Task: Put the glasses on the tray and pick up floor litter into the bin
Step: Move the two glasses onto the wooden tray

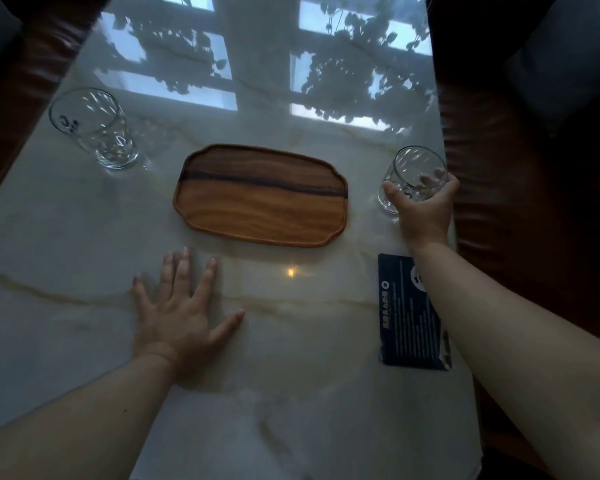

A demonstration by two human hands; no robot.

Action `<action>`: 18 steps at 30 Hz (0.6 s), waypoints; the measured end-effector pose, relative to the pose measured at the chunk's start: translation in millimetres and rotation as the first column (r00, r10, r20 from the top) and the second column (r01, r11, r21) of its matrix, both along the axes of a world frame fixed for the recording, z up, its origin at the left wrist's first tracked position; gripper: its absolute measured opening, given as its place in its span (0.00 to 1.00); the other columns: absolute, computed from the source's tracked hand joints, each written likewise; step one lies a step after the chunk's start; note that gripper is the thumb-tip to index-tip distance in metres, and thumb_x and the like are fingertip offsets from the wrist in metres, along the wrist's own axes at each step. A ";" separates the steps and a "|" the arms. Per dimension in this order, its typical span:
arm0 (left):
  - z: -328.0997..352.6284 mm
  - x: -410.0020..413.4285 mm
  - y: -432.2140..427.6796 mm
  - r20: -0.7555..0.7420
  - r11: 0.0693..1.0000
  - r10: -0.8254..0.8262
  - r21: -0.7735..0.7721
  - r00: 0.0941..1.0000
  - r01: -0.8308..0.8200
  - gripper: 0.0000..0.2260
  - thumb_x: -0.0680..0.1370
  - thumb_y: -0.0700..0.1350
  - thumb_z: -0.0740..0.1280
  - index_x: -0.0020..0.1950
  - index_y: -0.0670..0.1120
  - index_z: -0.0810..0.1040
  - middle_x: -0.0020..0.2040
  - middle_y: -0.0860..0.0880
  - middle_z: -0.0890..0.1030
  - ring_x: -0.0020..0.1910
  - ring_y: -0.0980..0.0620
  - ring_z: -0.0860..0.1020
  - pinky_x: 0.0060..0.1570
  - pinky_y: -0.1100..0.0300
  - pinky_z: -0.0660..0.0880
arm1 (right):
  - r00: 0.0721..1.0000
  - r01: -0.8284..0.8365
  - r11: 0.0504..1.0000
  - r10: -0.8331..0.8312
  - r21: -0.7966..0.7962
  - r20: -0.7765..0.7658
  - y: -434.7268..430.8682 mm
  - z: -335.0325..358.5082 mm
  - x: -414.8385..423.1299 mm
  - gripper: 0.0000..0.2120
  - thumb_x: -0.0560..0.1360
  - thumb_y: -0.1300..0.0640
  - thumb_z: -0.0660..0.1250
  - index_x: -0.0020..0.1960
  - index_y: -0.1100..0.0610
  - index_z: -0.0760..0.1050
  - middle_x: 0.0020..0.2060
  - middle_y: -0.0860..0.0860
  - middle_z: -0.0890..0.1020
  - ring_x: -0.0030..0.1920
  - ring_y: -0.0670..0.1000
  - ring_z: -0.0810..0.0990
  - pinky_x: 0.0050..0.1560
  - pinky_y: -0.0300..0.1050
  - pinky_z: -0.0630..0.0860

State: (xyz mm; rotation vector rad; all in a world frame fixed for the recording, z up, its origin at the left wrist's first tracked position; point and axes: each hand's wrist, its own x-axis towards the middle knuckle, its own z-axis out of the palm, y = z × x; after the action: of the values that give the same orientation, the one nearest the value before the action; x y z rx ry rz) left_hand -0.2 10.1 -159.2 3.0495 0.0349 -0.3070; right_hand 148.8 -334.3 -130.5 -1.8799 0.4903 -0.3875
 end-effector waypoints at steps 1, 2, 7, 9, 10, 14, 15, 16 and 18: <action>-0.7 -0.1 0.1 0.006 1.000 0.000 0.001 1.000 0.000 0.41 0.68 0.74 0.43 0.76 0.55 0.48 0.78 0.44 0.47 0.76 0.46 0.43 0.69 0.35 0.41 | 1.000 -0.018 1.000 0.018 -0.011 0.003 2.5 2.4 -3.5 0.40 0.61 0.49 0.79 0.65 0.55 0.61 0.58 0.54 0.74 0.54 0.46 0.77 0.51 0.32 0.75; -1.3 -0.9 0.7 0.011 1.000 -0.001 0.000 1.000 0.001 0.41 0.68 0.74 0.43 0.76 0.55 0.48 0.78 0.44 0.47 0.76 0.46 0.43 0.69 0.35 0.40 | 0.999 -0.039 0.999 0.040 -0.026 0.004 6.4 4.7 -8.1 0.40 0.61 0.48 0.79 0.65 0.54 0.61 0.58 0.53 0.74 0.54 0.45 0.77 0.50 0.32 0.75; 1.2 -1.2 3.0 0.034 0.999 -0.007 -0.048 0.999 0.009 0.40 0.68 0.74 0.45 0.76 0.55 0.48 0.78 0.43 0.47 0.76 0.46 0.42 0.68 0.35 0.39 | 0.982 -0.188 0.980 0.190 -0.071 0.013 39.5 19.7 -34.7 0.38 0.61 0.48 0.79 0.64 0.53 0.62 0.58 0.51 0.75 0.57 0.48 0.76 0.56 0.44 0.76; 3.2 -0.7 2.9 0.006 0.997 -0.014 -0.072 1.000 0.015 0.39 0.69 0.74 0.46 0.76 0.56 0.47 0.78 0.44 0.45 0.76 0.47 0.41 0.68 0.36 0.38 | 0.966 -0.257 0.964 0.258 -0.061 0.012 55.9 25.5 -42.0 0.38 0.61 0.49 0.80 0.64 0.53 0.62 0.58 0.51 0.75 0.56 0.48 0.76 0.56 0.43 0.76; 5.4 -0.4 4.2 0.005 0.995 -0.013 -0.098 1.000 0.014 0.39 0.70 0.73 0.48 0.76 0.56 0.48 0.79 0.45 0.46 0.76 0.48 0.42 0.69 0.37 0.39 | 0.957 -0.288 0.956 0.289 -0.058 0.013 65.3 28.2 -45.2 0.38 0.61 0.50 0.80 0.64 0.53 0.62 0.57 0.50 0.75 0.56 0.46 0.77 0.55 0.41 0.76; 31.8 14.1 30.4 0.149 0.939 0.040 -0.343 0.988 0.014 0.32 0.70 0.66 0.59 0.67 0.48 0.68 0.69 0.43 0.71 0.68 0.44 0.67 0.64 0.45 0.63 | 0.936 -0.346 0.937 0.348 -0.041 0.048 107.8 37.5 -51.7 0.39 0.61 0.53 0.81 0.63 0.55 0.62 0.57 0.51 0.76 0.54 0.44 0.79 0.55 0.42 0.77; 39.4 22.2 39.8 0.191 0.904 0.073 -0.428 0.979 0.016 0.29 0.71 0.63 0.62 0.64 0.45 0.71 0.64 0.42 0.75 0.64 0.42 0.71 0.61 0.46 0.67 | 0.932 -0.356 0.934 0.357 -0.039 0.053 118.1 39.1 -51.6 0.38 0.60 0.52 0.81 0.63 0.54 0.63 0.57 0.51 0.76 0.54 0.45 0.79 0.55 0.43 0.78; 46.9 31.8 49.4 0.219 0.869 0.111 -0.495 0.969 0.012 0.27 0.71 0.60 0.66 0.62 0.43 0.72 0.60 0.41 0.76 0.60 0.40 0.73 0.59 0.47 0.69 | 0.929 -0.365 0.930 0.367 -0.032 0.057 128.2 40.6 -51.2 0.38 0.60 0.52 0.81 0.62 0.53 0.63 0.57 0.51 0.77 0.54 0.44 0.79 0.55 0.44 0.78; 60.2 55.5 70.9 0.225 0.817 0.195 -0.576 0.955 -0.031 0.25 0.71 0.54 0.71 0.62 0.42 0.71 0.58 0.40 0.76 0.58 0.41 0.73 0.58 0.48 0.70 | 0.929 -0.364 0.931 0.364 -0.013 0.072 150.6 40.3 -48.3 0.39 0.59 0.52 0.82 0.62 0.54 0.64 0.58 0.52 0.77 0.54 0.44 0.80 0.55 0.44 0.79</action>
State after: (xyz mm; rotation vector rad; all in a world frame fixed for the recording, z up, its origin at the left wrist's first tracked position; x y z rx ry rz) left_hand 55.3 81.0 -99.1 2.4463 0.0925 0.1095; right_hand 100.5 -183.7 -90.3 -1.8998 0.0847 -0.2057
